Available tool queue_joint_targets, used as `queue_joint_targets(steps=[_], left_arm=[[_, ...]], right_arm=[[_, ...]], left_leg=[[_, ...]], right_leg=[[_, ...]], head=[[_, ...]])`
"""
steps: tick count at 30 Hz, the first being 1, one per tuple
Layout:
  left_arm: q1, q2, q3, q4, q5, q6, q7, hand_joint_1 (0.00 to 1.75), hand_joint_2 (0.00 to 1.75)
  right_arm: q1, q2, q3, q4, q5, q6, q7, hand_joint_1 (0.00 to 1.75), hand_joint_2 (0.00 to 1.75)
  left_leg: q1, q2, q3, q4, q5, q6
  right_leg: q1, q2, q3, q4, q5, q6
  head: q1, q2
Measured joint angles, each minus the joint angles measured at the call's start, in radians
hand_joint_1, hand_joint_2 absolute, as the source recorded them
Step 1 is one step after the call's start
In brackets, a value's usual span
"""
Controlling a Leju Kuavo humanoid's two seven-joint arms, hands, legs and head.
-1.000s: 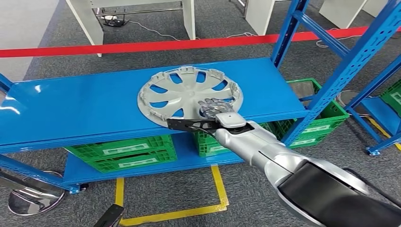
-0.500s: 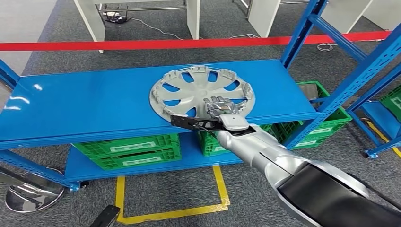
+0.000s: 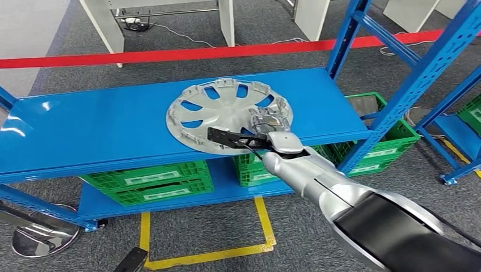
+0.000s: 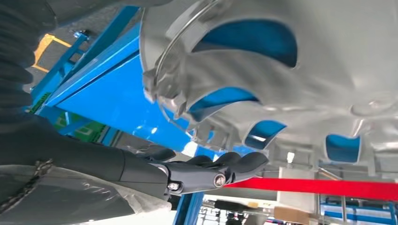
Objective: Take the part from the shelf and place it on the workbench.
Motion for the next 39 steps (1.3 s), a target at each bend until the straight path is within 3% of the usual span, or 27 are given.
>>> queue_joint_targets(steps=[2,3,4,6,7,9,12,14,16,17,18,19,21,23,26,28,31,33,34,35,37,39], left_arm=[[0.003,-0.001,0.0,0.0,0.0,0.0,0.0,0.0,0.0],[0.004,-0.001,0.0,0.0,0.0,0.0,0.0,0.0,0.0],[0.004,0.0,0.0,0.0,0.0,0.0,0.0,0.0,0.0],[0.004,0.001,0.0,0.0,0.0,-0.001,-0.001,0.0,0.0],[0.003,0.001,0.0,0.0,0.0,-0.002,-0.002,0.0,0.0],[0.002,0.001,0.0,0.0,0.0,-0.005,-0.005,0.0,0.0],[0.002,0.0,0.0,0.0,0.002,-0.008,-0.006,0.0,0.0],[0.0,0.001,0.0,0.0,0.002,-0.008,-0.006,0.0,0.0],[0.0,0.0,0.0,0.0,0.003,-0.01,-0.006,0.0,0.0],[0.002,0.0,0.0,0.0,0.003,-0.01,-0.006,0.0,0.0],[0.002,0.0,0.0,0.0,0.003,-0.01,-0.006,0.0,0.0],[0.003,0.0,0.0,0.0,0.003,-0.01,-0.006,0.0,0.0],[0.002,0.0,0.0,0.0,0.003,-0.01,-0.006,0.0,0.0],[0.001,-0.001,0.0,0.0,0.003,-0.01,-0.006,0.0,0.0],[0.002,-0.001,0.0,0.0,0.003,-0.011,-0.006,0.0,0.0],[0.002,-0.001,0.0,0.0,0.003,-0.011,-0.006,0.0,0.0],[0.002,0.0,0.0,0.0,0.003,-0.011,-0.006,0.0,0.0],[0.005,-0.001,0.0,0.0,0.003,-0.011,-0.006,0.0,0.0],[0.005,-0.001,0.0,0.0,0.003,-0.011,-0.006,0.0,0.0],[0.005,-0.001,0.0,0.0,0.003,-0.011,-0.006,0.0,0.0],[0.005,0.001,0.0,0.0,0.003,-0.01,-0.006,0.0,0.0],[0.004,0.002,0.0,0.0,0.003,-0.01,-0.006,0.0,0.0]], right_arm=[[0.0,0.0,-0.009,0.0,0.002,-0.001,-0.004,0.0,1.75],[0.0,0.0,-0.013,0.0,0.004,-0.002,-0.007,0.0,1.75],[0.0,0.0,-0.017,0.0,0.007,-0.002,-0.009,0.0,1.75],[-0.001,0.002,-0.024,-0.003,0.012,-0.005,-0.013,0.0,1.75],[-0.002,0.003,-0.026,-0.004,0.013,-0.007,-0.015,0.0,1.75],[-0.002,0.005,-0.032,-0.006,0.017,-0.012,-0.02,0.0,1.75],[-0.002,0.008,-0.036,-0.007,0.021,-0.016,-0.026,0.0,1.75],[-0.002,0.009,-0.037,-0.008,0.023,-0.018,-0.027,0.0,1.75],[0.003,0.009,-0.037,-0.008,0.023,-0.019,-0.027,0.0,1.75],[0.007,0.009,-0.038,-0.008,0.023,-0.019,-0.027,0.0,1.75],[0.01,0.009,-0.038,-0.008,0.024,-0.019,-0.027,0.0,1.75],[0.012,0.009,-0.038,-0.008,0.024,-0.019,-0.027,0.0,1.75],[0.01,0.009,-0.038,-0.008,0.024,-0.02,-0.028,0.0,1.75],[0.007,0.009,-0.039,-0.008,0.024,-0.021,-0.028,0.0,1.75],[0.008,0.01,-0.041,-0.008,0.025,-0.021,-0.029,0.0,1.75],[0.007,0.012,-0.042,-0.009,0.027,-0.02,-0.03,0.0,1.75],[0.01,0.013,-0.042,-0.008,0.028,-0.016,-0.031,0.0,1.75],[0.014,0.013,-0.042,-0.008,0.029,-0.008,-0.032,0.0,1.75],[0.016,0.013,-0.042,-0.008,0.03,-0.003,-0.031,0.0,1.75],[0.016,0.013,-0.042,-0.008,0.031,0.001,-0.031,0.0,1.75],[0.014,0.013,-0.042,-0.008,0.033,0.005,-0.03,0.0,1.75],[0.012,0.013,-0.043,-0.008,0.034,0.005,-0.03,0.0,1.75]], left_leg=[[0.002,0.0,-0.047,0.104,-0.033,-0.006],[0.002,0.0,-0.049,0.108,-0.022,-0.007],[0.003,0.0,-0.034,0.074,0.006,-0.007],[0.004,0.0,0.028,-0.056,0.072,-0.004],[0.003,0.0,0.054,-0.112,0.089,0.0],[0.0,-0.001,0.072,-0.155,0.089,0.01],[0.001,-0.001,0.07,-0.161,0.092,0.029],[0.004,0.0,0.071,-0.165,0.095,0.041],[0.003,0.0,0.07,-0.165,0.095,0.046],[0.003,0.0,0.069,-0.165,0.095,0.047],[0.003,-0.001,0.069,-0.164,0.095,0.047],[0.003,-0.001,0.07,-0.164,0.095,0.047],[0.002,-0.002,0.071,-0.164,0.095,0.045],[-0.001,-0.002,0.069,-0.162,0.095,0.038],[-0.002,-0.002,0.064,-0.164,0.099,0.021],[-0.001,-0.001,0.056,-0.141,0.08,0.01],[0.001,0.0,-0.013,0.022,-0.008,-0.003],[0.002,0.0,-0.051,0.109,-0.032,-0.007],[0.002,0.0,-0.045,0.099,-0.015,-0.007],[0.002,0.0,-0.022,0.051,0.017,-0.005],[0.001,0.0,0.041,-0.083,0.078,0.001],[-0.002,0.0,0.072,-0.153,0.091,0.009]], right_leg=[[0.0,0.0,0.0,0.001,-0.001,-0.001],[0.0,0.0,0.001,0.001,-0.001,-0.001],[0.0,0.001,0.002,0.002,-0.002,0.0],[0.002,0.001,0.003,0.006,-0.005,0.005],[0.003,0.002,0.002,0.009,-0.007,0.008],[0.007,0.002,-0.003,0.012,-0.007,0.017],[0.005,0.001,-0.015,0.021,-0.017,0.031],[0.004,0.001,-0.053,0.096,-0.061,0.04],[0.004,0.001,-0.116,0.232,-0.119,0.044],[0.004,0.001,-0.142,0.283,-0.133,0.044],[0.004,0.001,-0.152,0.3,-0.129,0.043],[0.004,0.001,-0.141,0.274,-0.105,0.041],[0.005,0.002,-0.077,0.14,-0.038,0.033],[0.008,0.002,-0.02,0.033,-0.007,0.026],[0.009,0.005,-0.008,0.012,-0.006,0.017],[0.004,0.004,-0.006,0.007,-0.001,0.007],[0.001,0.002,-0.004,0.005,0.0,-0.003],[0.002,0.002,-0.004,0.005,-0.001,-0.003],[0.002,0.002,-0.004,0.006,-0.001,-0.003],[0.001,0.003,-0.003,0.007,-0.002,-0.002],[0.003,0.004,-0.002,0.009,-0.005,0.003],[0.007,0.004,-0.007,0.012,-0.006,0.011]], head=[[0.0,0.0],[0.0,0.0],[0.0,0.0],[0.0,0.0],[0.001,0.0],[0.002,0.0],[0.003,0.0],[0.006,0.0],[0.008,0.0],[0.008,0.0],[0.009,0.0],[0.008,0.0],[0.008,0.0],[0.008,0.0],[0.008,0.0],[0.006,0.0],[0.004,0.0],[0.005,0.0],[0.005,0.0],[0.005,0.0],[0.005,0.0],[0.006,0.0]])
